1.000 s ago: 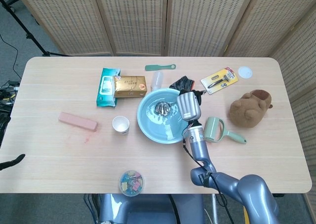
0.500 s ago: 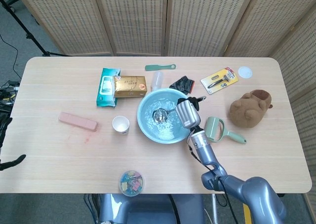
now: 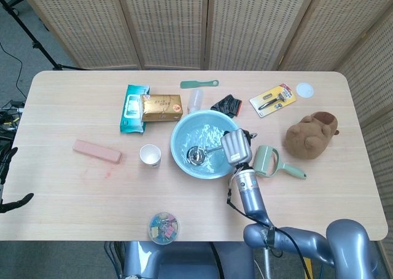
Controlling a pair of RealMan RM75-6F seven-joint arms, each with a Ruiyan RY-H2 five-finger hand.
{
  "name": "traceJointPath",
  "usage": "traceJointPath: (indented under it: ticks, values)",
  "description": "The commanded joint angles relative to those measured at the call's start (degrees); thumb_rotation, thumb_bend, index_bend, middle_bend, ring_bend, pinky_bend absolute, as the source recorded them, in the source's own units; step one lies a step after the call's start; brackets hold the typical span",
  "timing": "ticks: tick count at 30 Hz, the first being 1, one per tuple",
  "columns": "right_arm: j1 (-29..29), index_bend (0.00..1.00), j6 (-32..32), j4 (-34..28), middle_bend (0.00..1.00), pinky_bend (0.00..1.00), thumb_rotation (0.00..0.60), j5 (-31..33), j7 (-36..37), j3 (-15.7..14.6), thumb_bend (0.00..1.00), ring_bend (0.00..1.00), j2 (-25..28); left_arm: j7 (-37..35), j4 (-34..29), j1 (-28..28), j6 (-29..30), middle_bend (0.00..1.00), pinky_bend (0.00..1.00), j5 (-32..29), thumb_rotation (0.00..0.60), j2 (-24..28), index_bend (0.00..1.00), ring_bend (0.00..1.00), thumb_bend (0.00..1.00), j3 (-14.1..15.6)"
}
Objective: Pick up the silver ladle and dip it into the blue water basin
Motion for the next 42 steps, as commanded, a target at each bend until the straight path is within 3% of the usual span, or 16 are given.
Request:
traceJointPath:
  ticks: [1,4,7,31,42]
  values:
    - [0.2,0.86,0.9,-3.1,0.90,0.94,0.600,3.6,-1.3,2.6,1.00,0.81,1.6,0.1,0.0,0.0,0.0,0.00,0.00,-0.2,0.600,0.0,0.00,0.00,0.02,-0.1]
    - [0.7,0.86,1.8,-7.0,0.91,0.94,0.600,9.8,-1.5,6.5,1.00,0.81,2.4,0.1,-0.1,0.0,-0.1,0.00,0.00,-0.3,0.600,0.0,0.00,0.00,0.02,-0.1]
    - [1.3,0.86,2.5,-9.6,0.91,0.94,0.600,13.8,-1.8,8.5,1.00,0.81,3.4,0.1,-0.1,0.0,-0.2,0.00,0.00,-0.3,0.600,0.0,0.00,0.00,0.02,-0.1]
    - [8.5,0.86,11.5,-18.6,0.91,0.94,0.600,25.6,-1.7,13.1,1.00,0.81,8.5,-0.5,-0.3,0.1,-0.1,0.00,0.00,0.4,0.600,0.3,0.00,0.00,0.02,0.3]
    - [12.1,0.86,15.1,-19.8,0.91,0.94,0.600,34.6,-4.7,14.9,1.00,0.81,10.2,-0.4,-0.2,0.1,0.0,0.00,0.00,0.6,0.600,0.3,0.00,0.00,0.02,0.4]
